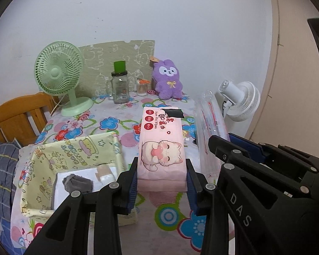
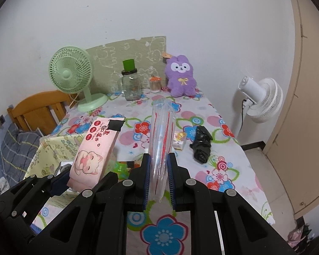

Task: Organize soft objects
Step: 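Carry the pink tissue pack and clear bag over the fabric box with both tools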

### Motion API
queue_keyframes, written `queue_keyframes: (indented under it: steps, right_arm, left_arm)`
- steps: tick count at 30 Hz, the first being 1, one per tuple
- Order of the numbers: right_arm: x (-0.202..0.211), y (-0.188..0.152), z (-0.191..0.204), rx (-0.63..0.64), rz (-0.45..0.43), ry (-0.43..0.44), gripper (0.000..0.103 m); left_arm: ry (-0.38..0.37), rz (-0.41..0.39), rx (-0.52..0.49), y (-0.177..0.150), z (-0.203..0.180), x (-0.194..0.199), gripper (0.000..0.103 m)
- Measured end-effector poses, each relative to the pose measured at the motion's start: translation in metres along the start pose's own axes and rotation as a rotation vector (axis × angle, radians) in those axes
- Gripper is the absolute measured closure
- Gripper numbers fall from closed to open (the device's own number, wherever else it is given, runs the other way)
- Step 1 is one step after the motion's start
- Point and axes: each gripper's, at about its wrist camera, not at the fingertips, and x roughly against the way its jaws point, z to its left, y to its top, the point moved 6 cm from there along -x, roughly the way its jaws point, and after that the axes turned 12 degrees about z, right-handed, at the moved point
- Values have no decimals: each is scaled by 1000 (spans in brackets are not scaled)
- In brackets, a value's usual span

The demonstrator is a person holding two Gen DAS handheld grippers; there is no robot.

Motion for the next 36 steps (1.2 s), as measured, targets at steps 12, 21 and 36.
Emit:
queue_keyframes:
  steps: [12, 21, 36]
  right_arm:
    - [-9, 12, 40, 46, 0, 35, 85]
    - [-21, 19, 71, 90, 10, 53, 85]
    - [-48, 17, 114, 177, 72, 127, 85]
  left_arm:
    - [41, -5, 32, 3, 40, 3, 64]
    - [63, -2, 56, 2, 68, 2, 64]
    - [140, 48, 112, -7, 116, -19, 64]
